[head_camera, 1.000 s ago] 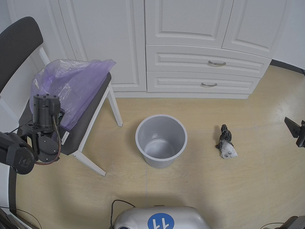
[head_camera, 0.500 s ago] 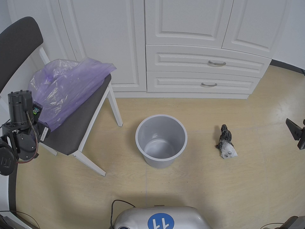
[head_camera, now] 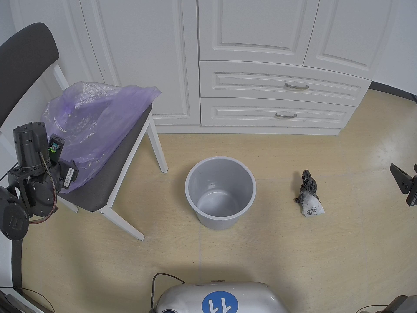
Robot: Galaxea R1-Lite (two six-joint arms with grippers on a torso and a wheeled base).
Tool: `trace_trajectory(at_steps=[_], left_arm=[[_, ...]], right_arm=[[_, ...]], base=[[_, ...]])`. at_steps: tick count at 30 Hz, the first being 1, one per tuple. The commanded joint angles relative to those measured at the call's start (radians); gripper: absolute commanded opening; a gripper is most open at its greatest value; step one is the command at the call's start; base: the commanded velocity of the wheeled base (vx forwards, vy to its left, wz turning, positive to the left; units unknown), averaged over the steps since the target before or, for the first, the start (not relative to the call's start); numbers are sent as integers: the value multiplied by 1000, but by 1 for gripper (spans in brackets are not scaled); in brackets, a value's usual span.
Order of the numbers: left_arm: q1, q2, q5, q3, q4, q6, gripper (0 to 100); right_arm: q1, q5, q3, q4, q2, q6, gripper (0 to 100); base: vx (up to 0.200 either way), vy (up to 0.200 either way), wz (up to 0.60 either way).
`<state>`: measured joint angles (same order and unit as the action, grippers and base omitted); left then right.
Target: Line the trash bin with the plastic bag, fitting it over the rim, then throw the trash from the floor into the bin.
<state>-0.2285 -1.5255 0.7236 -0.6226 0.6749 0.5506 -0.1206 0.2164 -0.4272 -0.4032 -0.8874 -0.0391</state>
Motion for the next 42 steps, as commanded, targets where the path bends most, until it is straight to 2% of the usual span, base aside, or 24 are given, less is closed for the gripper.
trace_trajectory(at_steps=[1,9,16,19,27,28,38,42], left_arm=[[-18,-25,0,30,2,0,100],[-41,19,-3,110,3,2,100],[-32,59,-16,167,3,0,100],[-5,48,-29,184,6,-3,100],[48,-18,-39,208,123,0,100],[54,-38,-39,208,173,2,100],[51,-70,-41,257,282,2,100],[49,-77,-41,262,334,8,100]], right_arm=[[-1,0,-1,0,-1,-1,100],[-1,-2,-1,0,7,-1,100],[-1,-3,-1,0,-1,-1,100],[-1,-3,1,0,-2,-1,100],[-1,-3,-4,0,7,-1,100],[-1,-3,1,0,8,-1,100],[-1,-32,-4,0,45,2,100],[-1,-74,-5,0,65,1,100]], base=[[0,0,0],[0,0,0],[0,0,0],[0,0,0],[0,0,0],[0,0,0],[0,0,0],[0,0,0]])
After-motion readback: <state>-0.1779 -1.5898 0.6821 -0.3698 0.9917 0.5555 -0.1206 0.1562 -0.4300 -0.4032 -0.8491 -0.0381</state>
